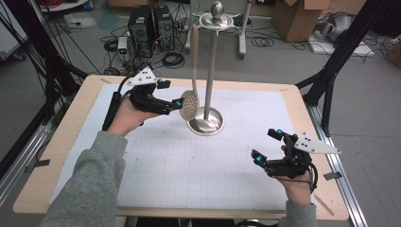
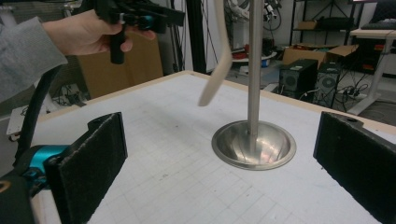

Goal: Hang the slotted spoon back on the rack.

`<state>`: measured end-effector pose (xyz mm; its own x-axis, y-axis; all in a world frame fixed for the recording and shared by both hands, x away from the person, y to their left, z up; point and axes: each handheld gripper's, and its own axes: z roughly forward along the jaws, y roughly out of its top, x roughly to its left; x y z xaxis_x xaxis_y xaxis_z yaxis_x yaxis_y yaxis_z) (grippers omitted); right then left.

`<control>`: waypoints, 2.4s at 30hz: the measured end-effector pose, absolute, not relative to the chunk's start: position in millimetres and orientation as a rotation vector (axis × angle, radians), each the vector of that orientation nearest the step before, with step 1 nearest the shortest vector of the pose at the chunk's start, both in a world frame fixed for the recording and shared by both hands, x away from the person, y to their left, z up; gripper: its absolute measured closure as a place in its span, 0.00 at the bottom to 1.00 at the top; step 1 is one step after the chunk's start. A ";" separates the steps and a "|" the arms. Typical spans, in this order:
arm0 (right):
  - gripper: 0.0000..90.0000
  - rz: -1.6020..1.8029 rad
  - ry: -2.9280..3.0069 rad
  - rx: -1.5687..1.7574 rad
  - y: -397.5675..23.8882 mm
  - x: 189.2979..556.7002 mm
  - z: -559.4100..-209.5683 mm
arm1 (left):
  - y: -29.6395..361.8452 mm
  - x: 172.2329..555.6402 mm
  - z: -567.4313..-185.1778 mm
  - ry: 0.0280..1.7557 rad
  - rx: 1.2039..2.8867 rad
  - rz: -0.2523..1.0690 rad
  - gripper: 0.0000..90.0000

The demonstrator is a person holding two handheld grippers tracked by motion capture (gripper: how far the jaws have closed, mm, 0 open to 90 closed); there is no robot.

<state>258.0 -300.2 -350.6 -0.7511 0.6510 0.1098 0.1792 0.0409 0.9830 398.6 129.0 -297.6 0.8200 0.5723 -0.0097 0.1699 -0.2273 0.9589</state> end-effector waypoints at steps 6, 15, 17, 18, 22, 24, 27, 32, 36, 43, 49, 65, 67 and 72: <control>0.02 1.754 1.960 0.827 -296.6 257.7 -348.7 | 149.8 385.0 -304.5 0.553 1.767 0.453 0.07; 0.02 1.737 1.988 0.824 -290.0 259.6 -350.1 | 171.9 363.7 -315.2 0.565 1.761 0.471 0.07; 0.02 1.734 1.992 0.816 -288.4 260.5 -350.1 | 176.7 360.2 -317.9 0.567 1.753 0.477 0.07; 0.02 1.736 1.993 0.811 -287.5 260.9 -350.2 | 179.0 358.5 -319.2 0.574 1.746 0.479 0.07; 0.02 1.729 2.004 0.809 -284.8 260.7 -350.4 | 188.4 352.6 -324.1 0.581 1.721 0.487 0.07; 0.02 1.732 2.006 0.804 -284.0 260.6 -350.2 | 192.9 349.1 -326.6 0.588 1.713 0.486 0.07; 0.02 1.725 2.008 0.804 -282.7 260.7 -350.3 | 200.4 344.9 -329.6 0.600 1.702 0.505 0.07; 0.02 1.722 2.014 0.801 -279.8 259.7 -350.0 | 214.1 335.6 -336.9 0.613 1.674 0.513 0.07; 0.02 1.720 2.018 0.795 -277.0 260.0 -349.9 | 224.3 328.7 -346.1 0.636 1.680 0.510 0.07; 0.02 1.707 2.022 0.794 -274.2 262.3 -352.3 | 241.5 315.8 -358.8 0.642 1.650 0.527 0.07; 0.02 1.706 2.015 0.797 -273.6 261.9 -352.0 | 253.9 304.8 -366.2 0.648 1.620 0.533 0.07; 0.02 1.696 2.012 0.797 -271.2 264.6 -354.5 | 274.1 275.0 -390.1 0.664 1.558 0.550 0.07; 0.02 1.695 2.012 0.798 -271.1 265.1 -355.1 | 275.6 273.4 -391.9 0.666 1.557 0.550 0.07; 0.02 1.693 2.016 0.798 -271.0 265.8 -355.7 | 284.7 268.6 -390.9 0.683 1.557 0.583 0.07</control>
<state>265.8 -271.0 -355.7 -0.7625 0.6437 0.0644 0.1749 0.1093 0.9785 268.6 284.7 -390.9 0.6946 0.7189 -0.0260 0.0869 -0.0480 0.9951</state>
